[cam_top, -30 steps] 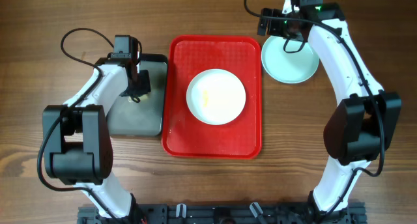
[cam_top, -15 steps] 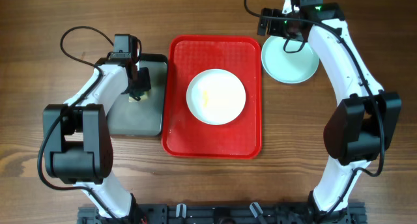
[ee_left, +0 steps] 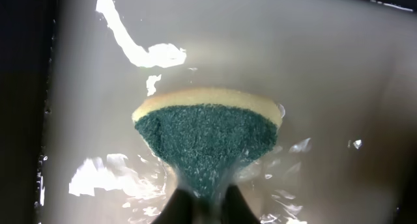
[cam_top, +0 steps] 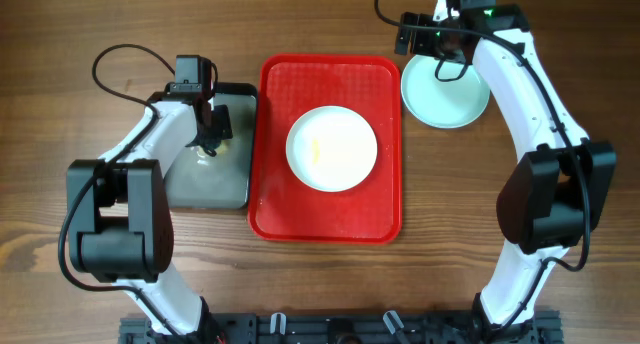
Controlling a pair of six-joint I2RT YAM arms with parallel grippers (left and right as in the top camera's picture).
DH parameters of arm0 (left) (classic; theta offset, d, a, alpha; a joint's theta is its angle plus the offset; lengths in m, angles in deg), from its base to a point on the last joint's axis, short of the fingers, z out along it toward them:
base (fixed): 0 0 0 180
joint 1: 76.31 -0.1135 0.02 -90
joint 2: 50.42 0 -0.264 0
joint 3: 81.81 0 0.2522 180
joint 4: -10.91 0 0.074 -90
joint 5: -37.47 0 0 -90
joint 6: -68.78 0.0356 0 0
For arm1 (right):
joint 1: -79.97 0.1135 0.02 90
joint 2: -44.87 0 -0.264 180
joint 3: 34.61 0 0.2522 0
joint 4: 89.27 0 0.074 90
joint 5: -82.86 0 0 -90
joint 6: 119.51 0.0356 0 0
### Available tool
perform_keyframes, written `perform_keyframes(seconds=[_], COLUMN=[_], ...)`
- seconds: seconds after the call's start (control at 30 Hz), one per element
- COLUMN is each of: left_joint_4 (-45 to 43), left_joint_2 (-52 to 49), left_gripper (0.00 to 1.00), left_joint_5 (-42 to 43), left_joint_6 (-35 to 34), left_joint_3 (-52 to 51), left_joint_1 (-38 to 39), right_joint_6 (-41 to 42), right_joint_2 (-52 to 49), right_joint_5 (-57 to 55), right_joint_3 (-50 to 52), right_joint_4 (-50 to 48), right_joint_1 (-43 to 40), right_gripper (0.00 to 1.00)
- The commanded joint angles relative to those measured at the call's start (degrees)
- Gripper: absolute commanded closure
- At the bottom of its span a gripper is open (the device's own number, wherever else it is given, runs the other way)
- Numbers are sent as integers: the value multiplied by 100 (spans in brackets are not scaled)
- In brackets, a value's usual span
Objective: Clean dirty plates on tray and stack at the side
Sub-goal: 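Lift the sponge out of the water with the left gripper, then move the right gripper back to grip the white plate rim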
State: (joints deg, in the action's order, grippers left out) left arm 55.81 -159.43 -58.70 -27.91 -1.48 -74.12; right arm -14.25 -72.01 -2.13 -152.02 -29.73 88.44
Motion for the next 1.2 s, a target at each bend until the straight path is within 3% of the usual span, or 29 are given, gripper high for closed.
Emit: perform_keyframes(seconds=[0.0, 0.17, 0.3, 0.47, 0.83, 1.0, 1.1, 1.13, 1.17], left_joint_4=[-9, 125, 212, 278, 573, 691, 782, 800, 813], left_joint_2=[-61, 476, 1355, 1919, 1923, 1923, 1923, 1923, 1923], left_gripper=[96, 96, 96, 96, 96, 96, 96, 96, 96], left_joint_5=[72, 74, 92, 227, 227, 225, 227, 227, 225], left_joint_6=[-15, -20, -933, -918, -874, -850, -702, -702, -699], left_joint_3=[-87, -7, -7, -7, -9, -24, -26, -26, -26], left_joint_1=[-28, -48, -35, 179, 219, 219, 221, 219, 219], right_joint_6=[-20, -22, -20, -20, 4, 1147, 1163, 1169, 1167], right_joint_2=[74, 74, 74, 74, 74, 74, 74, 74, 74], right_joint_5=[-55, -55, -52, -55, -48, 861, 1257, 1191, 1161], right_joint_3=[-37, -37, -37, -37, -37, -37, -37, -37, -37], right_joint_4=[-13, -13, -13, -13, -304, -79, 280, 407, 595], right_joint_1=[17, 17, 17, 17, 17, 17, 17, 17, 17], right_gripper=[0, 0, 0, 0, 0, 0, 1, 4, 17])
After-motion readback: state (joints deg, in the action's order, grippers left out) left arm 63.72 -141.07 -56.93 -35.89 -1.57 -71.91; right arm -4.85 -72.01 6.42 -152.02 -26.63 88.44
